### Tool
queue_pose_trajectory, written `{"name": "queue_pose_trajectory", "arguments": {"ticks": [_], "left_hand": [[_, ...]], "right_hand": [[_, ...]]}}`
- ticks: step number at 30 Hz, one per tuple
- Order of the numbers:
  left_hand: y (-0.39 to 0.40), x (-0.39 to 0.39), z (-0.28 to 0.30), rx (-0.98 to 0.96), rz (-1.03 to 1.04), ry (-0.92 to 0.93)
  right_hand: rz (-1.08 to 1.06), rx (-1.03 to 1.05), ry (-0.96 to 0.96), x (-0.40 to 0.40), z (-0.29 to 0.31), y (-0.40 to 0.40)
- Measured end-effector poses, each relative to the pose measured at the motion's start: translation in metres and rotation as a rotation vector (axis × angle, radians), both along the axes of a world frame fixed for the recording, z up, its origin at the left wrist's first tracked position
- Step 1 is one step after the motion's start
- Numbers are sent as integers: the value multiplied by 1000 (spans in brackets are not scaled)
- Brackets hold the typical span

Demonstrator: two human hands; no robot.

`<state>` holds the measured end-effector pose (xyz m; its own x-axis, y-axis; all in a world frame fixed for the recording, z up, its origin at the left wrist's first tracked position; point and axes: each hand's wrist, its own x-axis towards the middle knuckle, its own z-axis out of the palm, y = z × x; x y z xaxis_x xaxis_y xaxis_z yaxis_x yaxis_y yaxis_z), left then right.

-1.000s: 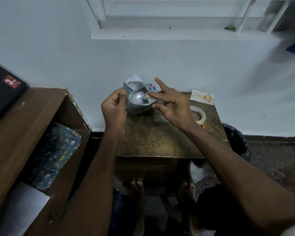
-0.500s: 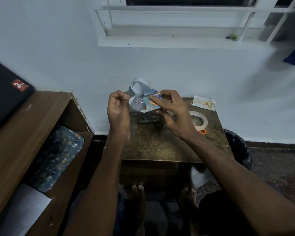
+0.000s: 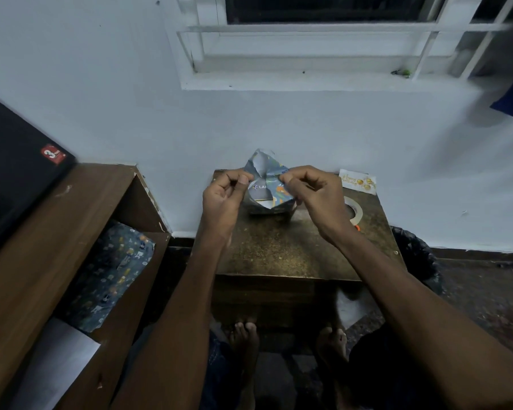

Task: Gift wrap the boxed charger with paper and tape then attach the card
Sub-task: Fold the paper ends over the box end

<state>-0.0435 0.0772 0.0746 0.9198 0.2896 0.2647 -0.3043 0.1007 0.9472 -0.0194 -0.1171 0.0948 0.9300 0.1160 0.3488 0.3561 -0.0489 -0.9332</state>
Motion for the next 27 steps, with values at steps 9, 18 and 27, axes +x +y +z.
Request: {"name": "queue_pose_trajectory", "arguments": {"ticks": [9,18,27], "left_hand": [[-14,-7,5,90,-38,-14],[-17,-4,4,165,-48,-31],[-15,-5,11,290,-36,-123]], "right_hand": [[-104,143,60,-1,4,-2],[-131,-55,86,4,3,-8],[-125,-63,16,2,7,-9]]}}
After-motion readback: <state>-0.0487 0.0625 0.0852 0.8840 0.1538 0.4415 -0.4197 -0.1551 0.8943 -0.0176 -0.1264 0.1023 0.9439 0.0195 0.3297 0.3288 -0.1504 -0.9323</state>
